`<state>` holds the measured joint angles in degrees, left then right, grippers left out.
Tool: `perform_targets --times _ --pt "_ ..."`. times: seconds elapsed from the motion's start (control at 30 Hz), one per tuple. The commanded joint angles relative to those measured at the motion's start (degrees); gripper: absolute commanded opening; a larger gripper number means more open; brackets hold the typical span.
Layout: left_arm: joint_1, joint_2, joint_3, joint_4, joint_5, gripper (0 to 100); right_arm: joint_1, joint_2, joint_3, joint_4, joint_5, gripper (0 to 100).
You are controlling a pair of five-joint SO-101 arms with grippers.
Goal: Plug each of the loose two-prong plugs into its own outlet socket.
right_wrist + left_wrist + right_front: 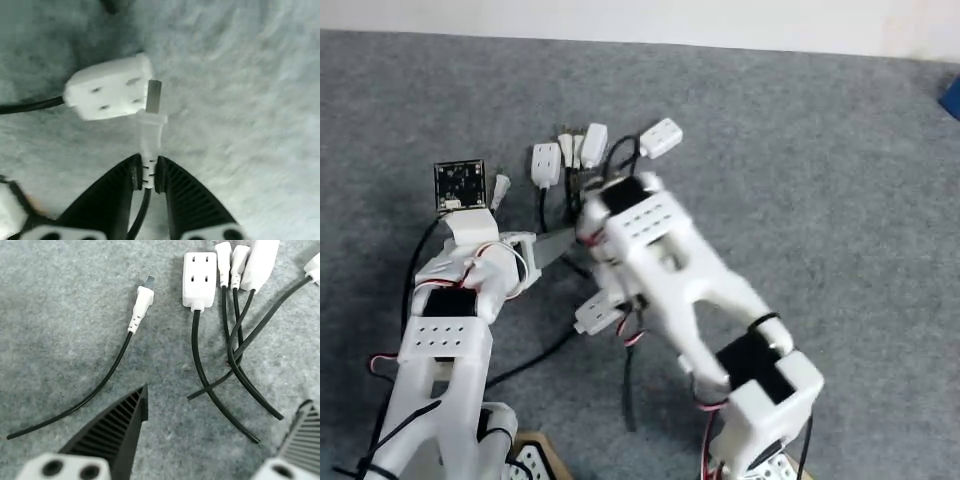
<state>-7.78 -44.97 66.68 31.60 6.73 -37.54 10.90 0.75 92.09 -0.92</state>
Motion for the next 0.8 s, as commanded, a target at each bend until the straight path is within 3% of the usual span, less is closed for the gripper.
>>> perform_targets --times 0.0,0.17,0.33,0.47,0.67,0.77 --pt "-0.66 -0.66 -0.22 -1.23 0.62 43 8.75 -2.95 3.91 -6.29 18.46 0.6" --pt "-0.66 -0.66 -0.22 -1.23 0.62 43 14.02 -2.95 16.04 -21.67 26.37 0.6" --pt "-0.66 -0.66 -0.22 -1.23 0.44 43 10.86 -3.12 29.41 -41.89 24.44 0.6" --pt "-0.57 -0.66 -0.22 -1.14 0.44 43 6.02 -3.12 34.33 -44.0 24.26 1.9" --pt "-0.57 -0.66 -0.22 -1.14 0.35 43 6.02 -3.12 34.68 -44.09 20.13 24.7" --pt "-0.57 -0.66 -0.22 -1.14 0.35 43 6.29 -3.12 34.68 -44.35 19.96 25.1"
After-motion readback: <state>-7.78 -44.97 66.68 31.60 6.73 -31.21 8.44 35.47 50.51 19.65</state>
